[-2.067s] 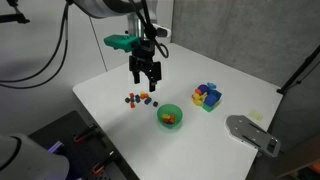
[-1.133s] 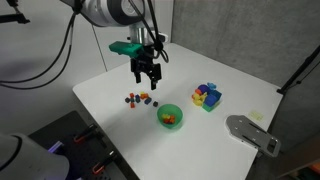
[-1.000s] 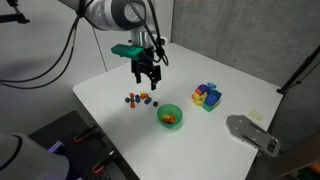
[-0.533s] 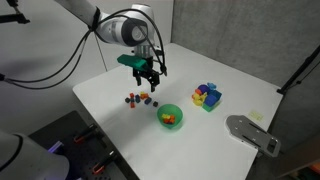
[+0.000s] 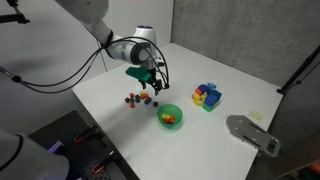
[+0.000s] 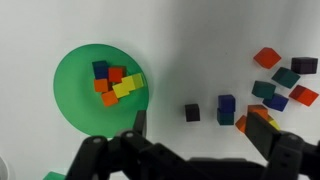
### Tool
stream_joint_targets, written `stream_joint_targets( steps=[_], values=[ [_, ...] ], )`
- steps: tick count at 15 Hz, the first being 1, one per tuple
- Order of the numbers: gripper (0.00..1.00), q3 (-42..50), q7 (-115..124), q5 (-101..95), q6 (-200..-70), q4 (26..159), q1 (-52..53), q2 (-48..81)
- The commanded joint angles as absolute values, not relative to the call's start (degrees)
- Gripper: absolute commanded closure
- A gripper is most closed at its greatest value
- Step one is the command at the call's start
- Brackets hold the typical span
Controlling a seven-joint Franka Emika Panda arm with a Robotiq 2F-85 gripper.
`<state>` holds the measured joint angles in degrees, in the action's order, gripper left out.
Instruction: Pick up the small brown block from the table and put it in the green bowl
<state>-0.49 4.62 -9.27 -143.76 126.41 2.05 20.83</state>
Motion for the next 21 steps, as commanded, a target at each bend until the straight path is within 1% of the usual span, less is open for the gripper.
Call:
stream_joint_targets(
  steps=[1,7,12,19,20,21],
  values=[
    [0.0,-0.7,4.2,-6.8,-147.2,121.6,2.4,28.0],
    [0.0,-1.0,3.6,-4.7,-150.7,114.1,2.6,38.8],
    [0.0,-0.2,4.0,-5.2,-151.2,107.3,3.9,46.8],
    [0.0,1.7,4.7,-5.8,-150.5,98.8,5.7,54.4],
    [0.02,2.0,4.8,-5.9,-150.2,98.0,5.9,54.9],
    [0.25,2.3,4.9,-5.9,-150.0,97.4,6.1,55.3]
  ],
)
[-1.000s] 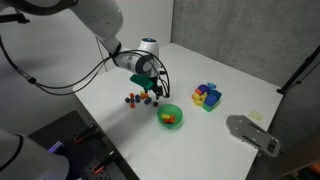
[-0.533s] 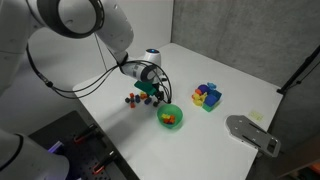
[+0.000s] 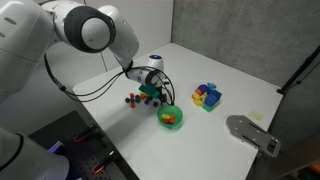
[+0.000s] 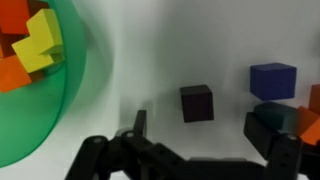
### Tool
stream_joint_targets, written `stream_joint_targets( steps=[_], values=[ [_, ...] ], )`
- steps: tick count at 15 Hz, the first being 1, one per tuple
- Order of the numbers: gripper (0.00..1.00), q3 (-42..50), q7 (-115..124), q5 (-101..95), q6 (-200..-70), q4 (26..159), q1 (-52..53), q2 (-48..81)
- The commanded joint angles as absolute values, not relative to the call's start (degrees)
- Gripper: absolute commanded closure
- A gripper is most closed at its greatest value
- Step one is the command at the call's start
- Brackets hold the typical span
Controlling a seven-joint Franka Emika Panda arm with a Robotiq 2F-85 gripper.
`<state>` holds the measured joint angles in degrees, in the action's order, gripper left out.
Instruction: Pick up the small brown block from the table and put it in the green bowl
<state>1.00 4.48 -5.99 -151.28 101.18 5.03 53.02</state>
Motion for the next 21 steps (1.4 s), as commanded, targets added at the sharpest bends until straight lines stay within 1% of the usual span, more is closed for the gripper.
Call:
stream_joint_targets(
  steps=[1,2,3,4,9,10,11,12,13,15,17,19,21],
  values=[
    [0.26,2.5,5.0,-6.0,-149.7,96.8,6.3,55.6],
    [0.32,2.7,5.0,-6.0,-149.7,96.5,6.4,55.8],
    [0.39,2.7,4.9,-6.0,-149.4,96.1,6.5,55.8],
    [0.49,2.9,5.0,-6.0,-149.1,95.8,6.6,55.8],
    [0.88,3.3,4.8,-6.1,-146.1,95.5,7.1,54.3],
    [0.77,3.6,4.9,-6.5,-145.5,95.7,7.4,53.8],
    [0.52,3.8,5.1,-6.7,-144.9,95.6,7.6,53.6],
    [0.51,3.9,5.0,-6.9,-144.6,95.7,7.8,53.3],
    [0.45,3.9,4.8,-7.0,-144.2,96.0,7.8,52.9],
    [0.31,4.0,4.9,-7.1,-143.3,96.6,7.9,52.1],
    [0.13,3.8,4.8,-6.9,-142.0,97.3,7.6,51.5],
    [0.0,3.6,4.9,-6.7,-141.0,97.7,7.5,51.5],
    [0.0,3.3,4.8,-6.5,-140.3,97.9,7.2,51.7]
  ],
)
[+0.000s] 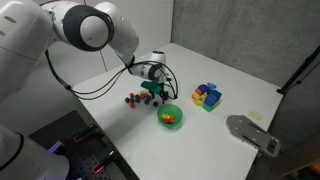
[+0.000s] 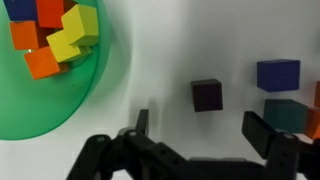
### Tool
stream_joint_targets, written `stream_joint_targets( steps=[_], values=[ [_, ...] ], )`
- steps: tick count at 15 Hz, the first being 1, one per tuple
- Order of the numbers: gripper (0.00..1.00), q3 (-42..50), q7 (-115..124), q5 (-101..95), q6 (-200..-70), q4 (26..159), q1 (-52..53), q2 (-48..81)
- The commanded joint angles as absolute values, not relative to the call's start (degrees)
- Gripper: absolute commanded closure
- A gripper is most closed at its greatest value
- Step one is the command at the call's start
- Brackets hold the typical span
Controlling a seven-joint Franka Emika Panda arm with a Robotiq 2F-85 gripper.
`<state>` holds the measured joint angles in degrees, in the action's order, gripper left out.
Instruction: Pick up the small brown block from the table and put it in the green bowl
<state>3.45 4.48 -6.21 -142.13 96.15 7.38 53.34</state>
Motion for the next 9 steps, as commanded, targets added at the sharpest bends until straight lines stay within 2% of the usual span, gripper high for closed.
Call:
stream_joint_targets(
  steps=[1,3,4,5,9],
  values=[
    [0.0,3.2,4.8,-6.4,-140.1,97.9,7.2,51.8],
    [0.0,3.4,5.0,-6.6,-140.7,97.8,7.4,52.2],
    [0.25,3.4,5.1,-6.6,-141.0,97.8,7.4,52.4],
    [0.26,3.5,5.1,-6.8,-141.2,97.8,7.5,52.4],
    [0.6,3.5,5.1,-7.0,-141.3,97.9,7.8,52.6]
  ],
)
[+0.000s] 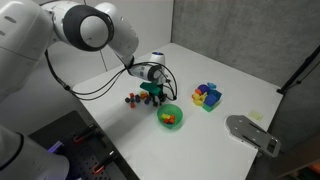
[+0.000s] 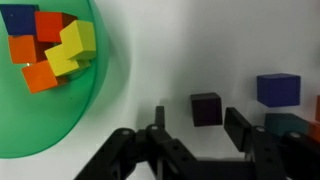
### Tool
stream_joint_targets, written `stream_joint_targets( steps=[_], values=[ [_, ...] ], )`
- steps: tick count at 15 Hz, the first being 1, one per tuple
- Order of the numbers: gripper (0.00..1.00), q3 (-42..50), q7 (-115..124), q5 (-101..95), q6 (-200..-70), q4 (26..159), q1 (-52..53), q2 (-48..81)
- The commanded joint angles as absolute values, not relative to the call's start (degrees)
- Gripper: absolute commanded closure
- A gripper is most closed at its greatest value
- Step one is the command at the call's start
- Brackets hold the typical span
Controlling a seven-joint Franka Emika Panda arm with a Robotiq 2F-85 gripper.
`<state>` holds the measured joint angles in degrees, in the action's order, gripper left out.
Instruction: Pick up the small brown block from the table and put it in the green bowl
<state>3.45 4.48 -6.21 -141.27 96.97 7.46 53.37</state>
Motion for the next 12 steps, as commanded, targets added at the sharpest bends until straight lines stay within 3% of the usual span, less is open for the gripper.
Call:
stream_joint_targets(
  steps=[1,4,12],
  values=[
    [0.66,3.5,5.1,-7.1,-141.3,98.0,7.9,52.7],
    [0.91,3.4,5.0,-7.1,-141.1,98.3,8.2,52.6],
    [0.9,3.7,4.5,-7.2,-137.2,99.2,8.1,46.1]
  ],
)
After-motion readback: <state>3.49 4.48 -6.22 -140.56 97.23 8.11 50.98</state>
